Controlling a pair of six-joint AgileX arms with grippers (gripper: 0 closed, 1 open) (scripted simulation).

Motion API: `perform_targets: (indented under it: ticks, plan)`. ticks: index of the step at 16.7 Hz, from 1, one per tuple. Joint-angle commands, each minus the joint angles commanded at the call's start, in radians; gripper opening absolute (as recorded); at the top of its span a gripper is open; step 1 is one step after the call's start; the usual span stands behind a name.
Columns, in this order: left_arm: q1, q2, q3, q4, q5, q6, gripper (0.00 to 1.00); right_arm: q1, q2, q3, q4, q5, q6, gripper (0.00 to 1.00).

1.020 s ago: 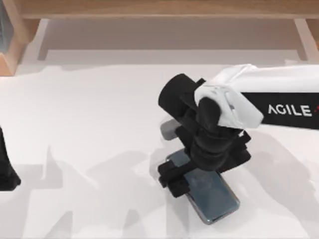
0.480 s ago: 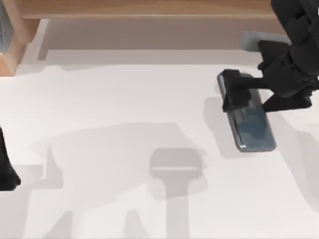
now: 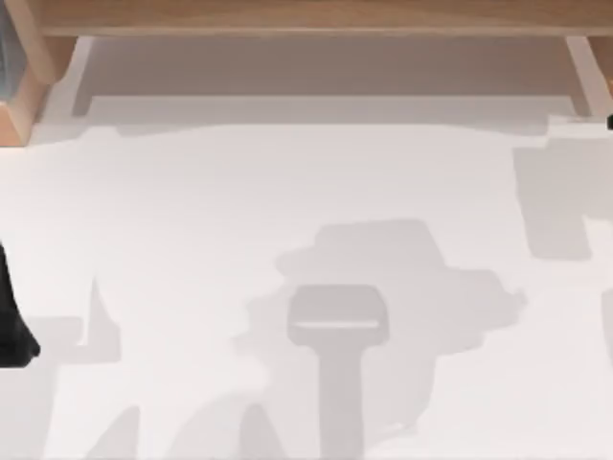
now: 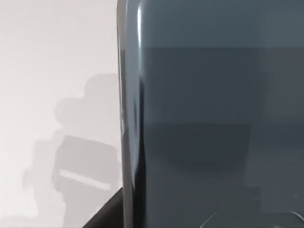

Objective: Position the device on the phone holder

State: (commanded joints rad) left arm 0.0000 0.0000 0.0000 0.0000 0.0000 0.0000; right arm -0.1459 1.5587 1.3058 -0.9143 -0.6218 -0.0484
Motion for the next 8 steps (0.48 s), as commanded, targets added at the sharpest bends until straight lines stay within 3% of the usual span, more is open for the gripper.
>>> perform_targets:
  ticks: [4,8]
  plan:
    - [0.000,0.000,0.000,0.000,0.000,0.000,1.00,-0.181,0.003,-0.024,-0.003,-0.140,-0.134,0.00]
    - [0.000,0.000,0.000,0.000,0.000,0.000,1.00,-0.404,0.019,-0.016,-0.003,-0.275,-0.414,0.00]
